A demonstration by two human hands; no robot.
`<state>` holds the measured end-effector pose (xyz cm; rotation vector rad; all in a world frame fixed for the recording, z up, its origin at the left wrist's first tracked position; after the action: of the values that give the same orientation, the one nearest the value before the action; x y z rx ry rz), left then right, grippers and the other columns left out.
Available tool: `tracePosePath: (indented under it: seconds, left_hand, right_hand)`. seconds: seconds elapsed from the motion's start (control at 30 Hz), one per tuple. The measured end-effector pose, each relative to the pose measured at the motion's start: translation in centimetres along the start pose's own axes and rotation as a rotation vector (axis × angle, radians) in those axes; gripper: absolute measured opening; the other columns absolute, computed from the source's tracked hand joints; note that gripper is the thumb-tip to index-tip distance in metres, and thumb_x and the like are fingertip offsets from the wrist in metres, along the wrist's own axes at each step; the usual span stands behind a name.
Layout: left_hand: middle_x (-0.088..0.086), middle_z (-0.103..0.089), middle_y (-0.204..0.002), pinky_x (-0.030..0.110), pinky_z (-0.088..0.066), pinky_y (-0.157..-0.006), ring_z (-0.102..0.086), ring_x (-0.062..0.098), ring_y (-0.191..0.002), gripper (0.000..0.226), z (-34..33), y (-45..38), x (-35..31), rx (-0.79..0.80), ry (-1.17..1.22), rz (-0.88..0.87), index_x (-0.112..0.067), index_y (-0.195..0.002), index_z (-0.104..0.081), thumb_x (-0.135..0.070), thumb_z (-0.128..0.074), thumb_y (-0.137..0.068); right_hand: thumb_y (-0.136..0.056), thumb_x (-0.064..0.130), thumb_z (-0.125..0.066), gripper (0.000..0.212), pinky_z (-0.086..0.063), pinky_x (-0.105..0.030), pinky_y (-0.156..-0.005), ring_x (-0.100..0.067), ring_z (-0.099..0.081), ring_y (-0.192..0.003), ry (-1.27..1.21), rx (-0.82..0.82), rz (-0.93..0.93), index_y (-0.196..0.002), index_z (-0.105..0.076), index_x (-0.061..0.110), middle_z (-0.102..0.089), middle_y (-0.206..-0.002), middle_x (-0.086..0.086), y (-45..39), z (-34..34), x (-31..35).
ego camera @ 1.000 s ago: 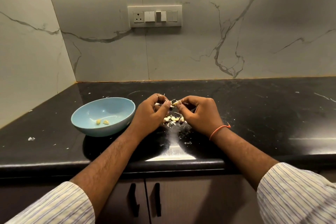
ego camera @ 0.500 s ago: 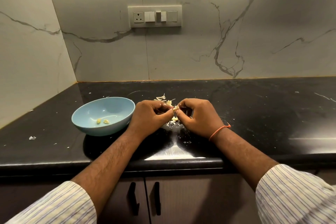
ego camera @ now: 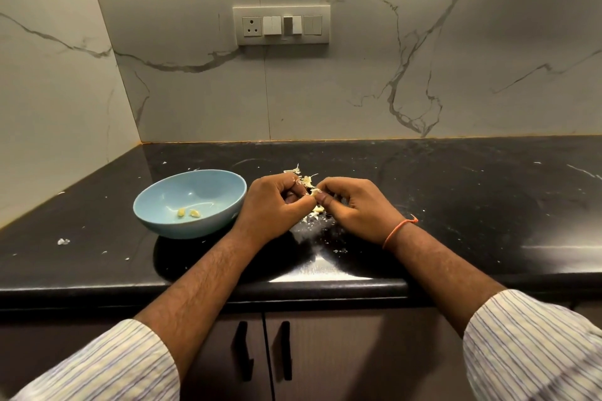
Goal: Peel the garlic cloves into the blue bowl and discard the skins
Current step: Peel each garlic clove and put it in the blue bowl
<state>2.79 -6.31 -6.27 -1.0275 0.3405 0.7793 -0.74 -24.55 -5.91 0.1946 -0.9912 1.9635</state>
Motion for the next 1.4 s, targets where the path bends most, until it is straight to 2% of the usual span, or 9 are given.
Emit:
tracePosePath:
  seconds: [0.2,0.33,0.43,0.6,0.77,0.93,1.07,1.27,1.4]
  left_hand:
    - [-0.009,-0.063,-0.059,0.024,-0.049,-0.057,-0.054,0.005,-0.054,0.014,0.1,-0.3,0.3,0.029,0.071,0.034,-0.022,-0.074,-0.073,-0.027,-0.079,-0.085]
    - [0.000,-0.077,-0.077,0.049,-0.065,-0.071,-0.073,0.029,-0.071,0.005,0.0,-0.3,0.2,0.052,0.140,0.050,-0.024,-0.095,-0.080,-0.028,-0.076,-0.093]
    - [-0.002,-0.078,-0.090,0.053,-0.065,-0.072,-0.072,0.038,-0.073,0.018,-0.2,-0.1,-0.1,0.059,0.181,0.039,-0.030,-0.112,-0.077,-0.023,-0.078,-0.094]
    - [-0.005,-0.080,-0.097,0.043,-0.067,-0.067,-0.077,0.021,-0.074,0.022,-0.3,0.0,-0.5,0.078,0.173,-0.002,-0.022,-0.113,-0.081,-0.024,-0.084,-0.091]
    - [0.007,-0.078,-0.085,0.041,-0.067,-0.062,-0.078,0.024,-0.075,0.013,-0.3,-0.1,0.1,0.061,0.211,0.089,-0.013,-0.110,-0.077,-0.019,-0.075,-0.099]
    - [0.001,-0.078,-0.089,0.035,-0.067,-0.064,-0.079,0.023,-0.078,0.016,-0.3,-0.3,0.7,0.031,0.193,0.148,-0.015,-0.115,-0.075,-0.012,-0.072,-0.100]
    - [-0.005,-0.079,-0.086,0.041,-0.065,-0.064,-0.071,0.033,-0.067,0.039,-0.4,-0.2,0.6,0.072,0.078,0.053,-0.031,-0.122,-0.076,-0.005,-0.071,-0.093]
    - [-0.012,-0.080,-0.097,0.034,-0.065,-0.075,-0.077,0.013,-0.084,0.022,-0.3,-0.1,-0.5,0.056,0.072,-0.086,-0.022,-0.112,-0.082,-0.026,-0.084,-0.091]
    - [-0.010,-0.080,-0.096,0.027,-0.063,-0.077,-0.076,0.004,-0.087,0.021,-0.3,-0.1,-0.3,0.034,0.017,-0.110,-0.018,-0.110,-0.083,-0.026,-0.084,-0.091]
  right_hand:
    - [-0.106,0.025,-0.061,0.016,-0.056,-0.047,-0.080,-0.027,-0.067,-0.084,-0.190,0.070,-0.079,-0.099,-0.075,0.021,-0.072,-0.086,-0.003,-0.1,0.2,-0.3]
    - [-0.104,0.026,-0.064,0.013,-0.057,-0.043,-0.073,-0.020,-0.067,-0.076,-0.126,-0.017,-0.064,-0.098,-0.076,0.024,-0.073,-0.081,0.004,-0.1,0.3,-0.9]
    - [-0.101,0.027,-0.068,0.011,-0.053,-0.037,-0.063,-0.010,-0.061,-0.065,0.025,-0.085,-0.026,-0.095,-0.077,0.025,-0.069,-0.072,0.008,0.0,0.3,-1.1]
    - [-0.097,0.025,-0.074,0.008,-0.039,-0.021,-0.058,-0.003,-0.055,-0.059,0.192,-0.103,0.052,-0.095,-0.081,0.023,-0.059,-0.067,0.017,-0.1,0.5,-0.6]
    - [-0.096,0.028,-0.076,0.011,-0.056,-0.028,-0.064,-0.007,-0.068,-0.067,0.137,-0.134,0.063,-0.101,-0.084,0.022,-0.076,-0.078,0.010,0.1,0.8,-0.1]
    - [-0.095,0.026,-0.077,0.011,-0.059,-0.028,-0.065,-0.007,-0.071,-0.068,0.044,-0.179,0.040,-0.099,-0.085,0.019,-0.077,-0.077,0.010,0.4,1.3,0.0]
    - [-0.096,0.028,-0.076,0.011,-0.057,-0.029,-0.064,-0.007,-0.070,-0.067,0.071,-0.180,0.036,-0.099,-0.085,0.022,-0.076,-0.076,0.011,0.3,1.2,-0.3]
    - [-0.097,0.028,-0.074,0.010,-0.044,-0.012,-0.060,-0.007,-0.064,-0.065,0.089,-0.143,0.021,-0.100,-0.084,0.024,-0.072,-0.073,0.013,0.2,1.0,-0.6]
    - [-0.099,0.035,-0.071,0.014,-0.053,-0.026,-0.063,-0.009,-0.066,-0.067,-0.001,-0.080,-0.045,-0.095,-0.080,0.024,-0.073,-0.074,0.010,0.3,0.6,-0.9]
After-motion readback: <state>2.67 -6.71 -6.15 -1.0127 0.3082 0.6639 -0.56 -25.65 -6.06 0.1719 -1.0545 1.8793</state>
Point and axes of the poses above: each hand's wrist, its own y-axis away from the middle knuckle, its own z-axis out of the back of the hand, x = y × z, the point moved 4 cm from there along -y, towards the middle knuckle
